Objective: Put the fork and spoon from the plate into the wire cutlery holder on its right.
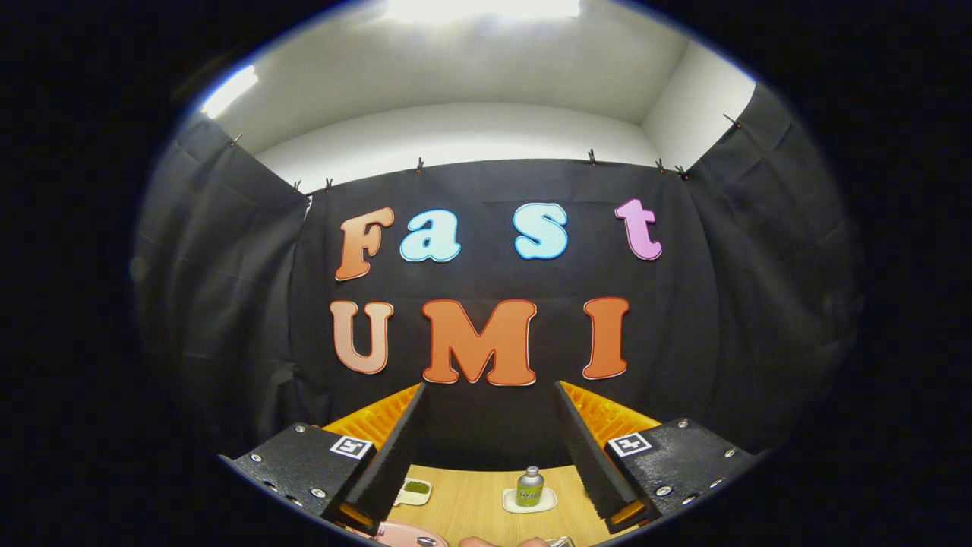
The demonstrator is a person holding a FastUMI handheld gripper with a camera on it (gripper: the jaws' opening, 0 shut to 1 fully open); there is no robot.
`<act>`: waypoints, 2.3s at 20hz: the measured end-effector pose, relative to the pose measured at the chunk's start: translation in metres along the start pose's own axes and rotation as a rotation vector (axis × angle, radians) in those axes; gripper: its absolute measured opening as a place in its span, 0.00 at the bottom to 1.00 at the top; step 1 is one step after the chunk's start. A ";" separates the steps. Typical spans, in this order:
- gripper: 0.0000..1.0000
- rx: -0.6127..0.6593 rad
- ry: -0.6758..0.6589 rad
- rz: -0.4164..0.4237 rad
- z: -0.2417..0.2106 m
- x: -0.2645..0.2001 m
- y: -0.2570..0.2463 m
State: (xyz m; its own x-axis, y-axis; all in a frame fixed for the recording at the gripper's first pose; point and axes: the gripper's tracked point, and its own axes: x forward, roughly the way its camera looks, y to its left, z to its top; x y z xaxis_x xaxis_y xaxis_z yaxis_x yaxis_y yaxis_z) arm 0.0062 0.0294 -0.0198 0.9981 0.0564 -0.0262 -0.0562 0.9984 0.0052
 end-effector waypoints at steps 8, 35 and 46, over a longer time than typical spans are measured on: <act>0.97 0.026 0.153 0.079 -0.073 0.004 0.042; 0.73 -0.065 1.193 0.107 -0.430 -0.103 0.131; 0.28 -0.140 1.430 0.065 -0.478 -0.132 0.131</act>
State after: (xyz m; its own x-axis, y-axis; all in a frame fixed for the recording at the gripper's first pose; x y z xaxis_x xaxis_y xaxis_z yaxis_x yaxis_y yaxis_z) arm -0.1457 0.1541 -0.4931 0.1161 -0.0274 -0.9929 -0.1860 0.9813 -0.0488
